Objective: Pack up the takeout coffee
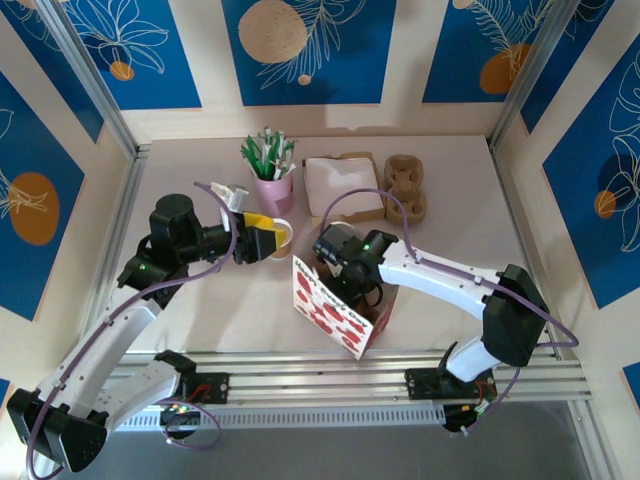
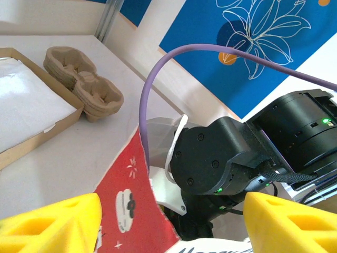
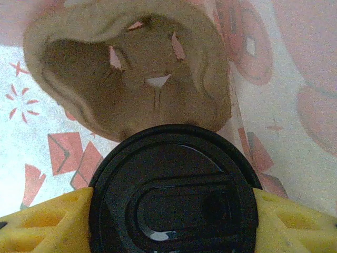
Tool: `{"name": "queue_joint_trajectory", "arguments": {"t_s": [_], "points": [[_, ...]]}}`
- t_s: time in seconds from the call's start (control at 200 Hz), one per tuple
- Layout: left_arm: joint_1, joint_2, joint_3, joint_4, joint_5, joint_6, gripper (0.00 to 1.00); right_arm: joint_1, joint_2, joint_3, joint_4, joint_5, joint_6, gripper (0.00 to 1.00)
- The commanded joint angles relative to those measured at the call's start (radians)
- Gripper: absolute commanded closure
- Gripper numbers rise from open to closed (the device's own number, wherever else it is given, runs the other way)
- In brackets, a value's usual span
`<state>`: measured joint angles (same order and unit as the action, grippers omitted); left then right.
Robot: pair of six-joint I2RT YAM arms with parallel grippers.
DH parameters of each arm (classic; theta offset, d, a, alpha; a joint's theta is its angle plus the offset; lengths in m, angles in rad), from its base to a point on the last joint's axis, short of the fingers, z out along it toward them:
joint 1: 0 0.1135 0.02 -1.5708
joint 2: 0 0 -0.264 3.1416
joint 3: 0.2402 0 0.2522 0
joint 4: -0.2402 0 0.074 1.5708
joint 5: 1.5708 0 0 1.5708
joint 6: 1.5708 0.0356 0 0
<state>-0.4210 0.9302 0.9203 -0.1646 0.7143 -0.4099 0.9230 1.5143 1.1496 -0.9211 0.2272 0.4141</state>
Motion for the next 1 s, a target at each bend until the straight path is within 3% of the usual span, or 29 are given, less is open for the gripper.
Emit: {"name": "queue_joint_trajectory", "arguments": {"t_s": [0.0,0.995], "points": [[0.010,-0.021,0.003,-0.003,0.021,0.030,0.29,0.005,0.015,-0.051,-0.154,-0.020,0.014,0.57],[0.010,-0.020,0.002,-0.006,0.017,0.033,0.29,-0.001,-0.021,-0.085,-0.092,-0.041,0.010,0.57]]}}
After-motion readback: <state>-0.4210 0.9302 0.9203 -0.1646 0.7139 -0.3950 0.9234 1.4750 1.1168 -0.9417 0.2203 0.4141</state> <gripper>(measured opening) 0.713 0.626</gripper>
